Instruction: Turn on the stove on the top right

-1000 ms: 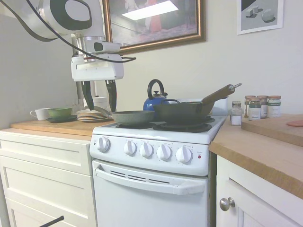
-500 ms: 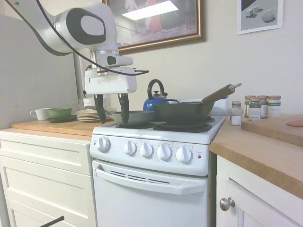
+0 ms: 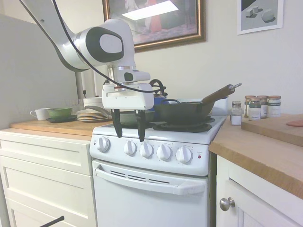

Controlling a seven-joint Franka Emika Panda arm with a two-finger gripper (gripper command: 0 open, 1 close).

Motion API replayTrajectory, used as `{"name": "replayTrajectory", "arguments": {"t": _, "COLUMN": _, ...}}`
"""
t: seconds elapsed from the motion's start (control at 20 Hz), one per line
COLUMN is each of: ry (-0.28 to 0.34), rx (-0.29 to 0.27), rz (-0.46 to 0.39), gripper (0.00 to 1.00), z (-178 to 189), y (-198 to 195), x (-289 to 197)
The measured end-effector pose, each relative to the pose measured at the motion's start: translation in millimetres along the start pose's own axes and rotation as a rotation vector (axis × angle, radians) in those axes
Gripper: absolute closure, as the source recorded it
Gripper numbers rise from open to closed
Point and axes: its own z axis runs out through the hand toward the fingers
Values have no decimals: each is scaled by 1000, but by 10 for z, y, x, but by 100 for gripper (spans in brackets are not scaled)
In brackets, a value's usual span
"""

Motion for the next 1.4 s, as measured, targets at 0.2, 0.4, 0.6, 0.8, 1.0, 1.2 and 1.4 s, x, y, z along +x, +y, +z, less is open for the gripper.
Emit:
{"name": "replayTrajectory", "arguments": {"t": 0.2, "ry": -3, "rx": -8, "rz": 33, "gripper": 100, "z": 74, "y": 123, "x": 272}}
{"name": "replayTrajectory", "arguments": {"t": 0.4, "ry": -4, "rx": -17, "rz": 38, "gripper": 100, "z": 174, "y": 157, "x": 433}}
{"name": "replayTrajectory", "arguments": {"t": 0.6, "ry": 6, "rx": -29, "rz": 21, "gripper": 100, "z": 231, "y": 95, "x": 433}}
{"name": "replayTrajectory", "arguments": {"t": 0.8, "ry": 18, "rx": -40, "rz": 16, "gripper": 100, "z": 264, "y": 52, "x": 401}}
{"name": "replayTrajectory", "arguments": {"t": 1.0, "ry": 27, "rx": -47, "rz": 15, "gripper": 100, "z": 281, "y": 45, "x": 401}}
{"name": "replayTrajectory", "arguments": {"t": 1.2, "ry": 55, "rx": -49, "rz": 16, "gripper": 100, "z": 298, "y": 32, "x": 429}}
{"name": "replayTrajectory", "arguments": {"t": 1.4, "ry": 81, "rx": -50, "rz": 26, "gripper": 100, "z": 299, "y": 24, "x": 490}}
